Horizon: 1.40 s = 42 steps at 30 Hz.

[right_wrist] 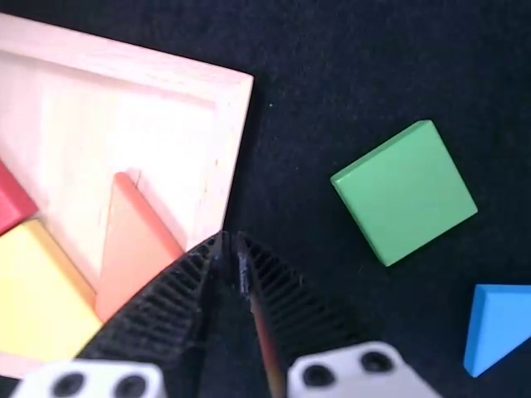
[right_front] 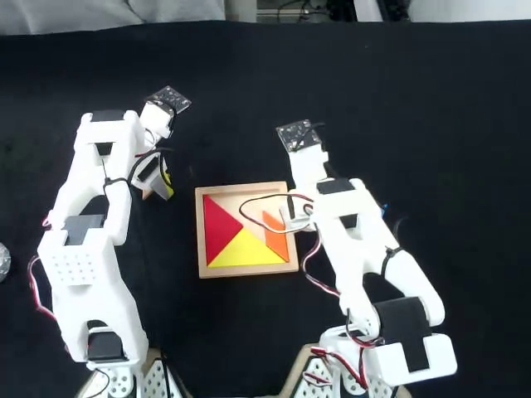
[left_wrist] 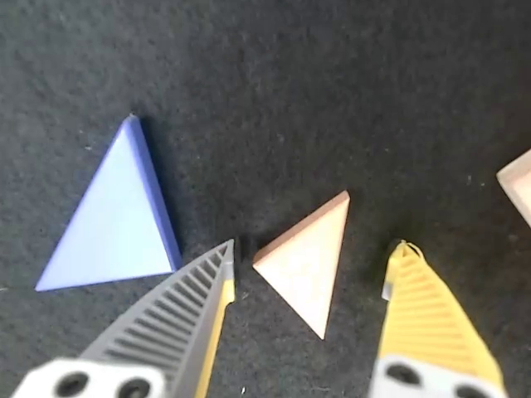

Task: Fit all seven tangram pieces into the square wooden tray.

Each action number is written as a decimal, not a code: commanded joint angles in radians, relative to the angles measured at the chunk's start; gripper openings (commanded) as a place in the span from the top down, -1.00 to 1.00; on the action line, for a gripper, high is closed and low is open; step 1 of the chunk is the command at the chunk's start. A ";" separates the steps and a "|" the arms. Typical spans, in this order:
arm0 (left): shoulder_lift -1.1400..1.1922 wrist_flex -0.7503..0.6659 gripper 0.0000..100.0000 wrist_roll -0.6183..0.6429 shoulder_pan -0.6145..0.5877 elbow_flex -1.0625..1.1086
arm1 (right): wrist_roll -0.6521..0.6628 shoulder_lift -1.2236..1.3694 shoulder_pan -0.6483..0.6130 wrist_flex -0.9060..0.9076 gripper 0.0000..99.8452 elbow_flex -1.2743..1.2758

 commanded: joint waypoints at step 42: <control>-0.713 0.049 0.71 1.307 0.573 0.415 | -0.137 -0.070 0.269 -0.014 0.98 -0.076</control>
